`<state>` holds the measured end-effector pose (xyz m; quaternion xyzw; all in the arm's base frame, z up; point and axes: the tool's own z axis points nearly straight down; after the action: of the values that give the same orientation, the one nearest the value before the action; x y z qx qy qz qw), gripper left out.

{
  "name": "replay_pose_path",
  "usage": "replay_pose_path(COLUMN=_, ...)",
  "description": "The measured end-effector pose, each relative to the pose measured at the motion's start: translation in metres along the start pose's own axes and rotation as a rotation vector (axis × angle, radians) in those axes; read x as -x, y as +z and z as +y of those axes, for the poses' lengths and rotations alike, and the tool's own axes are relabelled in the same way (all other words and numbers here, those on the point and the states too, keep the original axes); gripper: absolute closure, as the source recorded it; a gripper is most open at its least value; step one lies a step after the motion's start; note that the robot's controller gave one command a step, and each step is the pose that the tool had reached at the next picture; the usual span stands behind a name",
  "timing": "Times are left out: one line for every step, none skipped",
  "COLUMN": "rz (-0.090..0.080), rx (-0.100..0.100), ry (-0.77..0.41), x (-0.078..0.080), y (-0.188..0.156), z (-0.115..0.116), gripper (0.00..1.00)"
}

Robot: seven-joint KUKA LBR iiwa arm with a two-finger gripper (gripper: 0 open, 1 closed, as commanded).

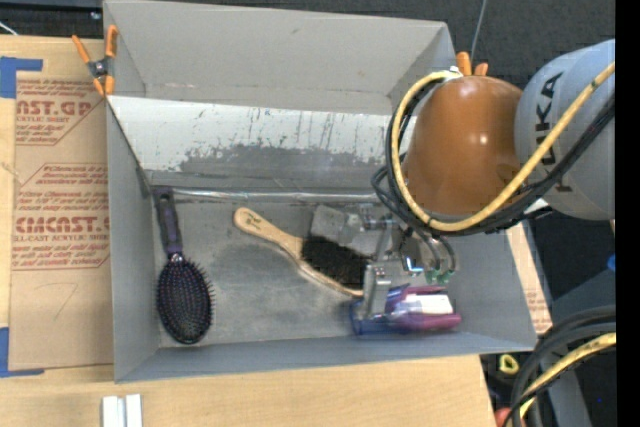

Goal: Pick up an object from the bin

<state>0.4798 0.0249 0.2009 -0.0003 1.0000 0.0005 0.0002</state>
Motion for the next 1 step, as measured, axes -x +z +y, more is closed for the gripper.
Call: replay_pose_path(rz=0.004, rx=0.001, ry=-0.204, x=0.0068, y=0.0715, z=-0.1149, gripper=0.0)
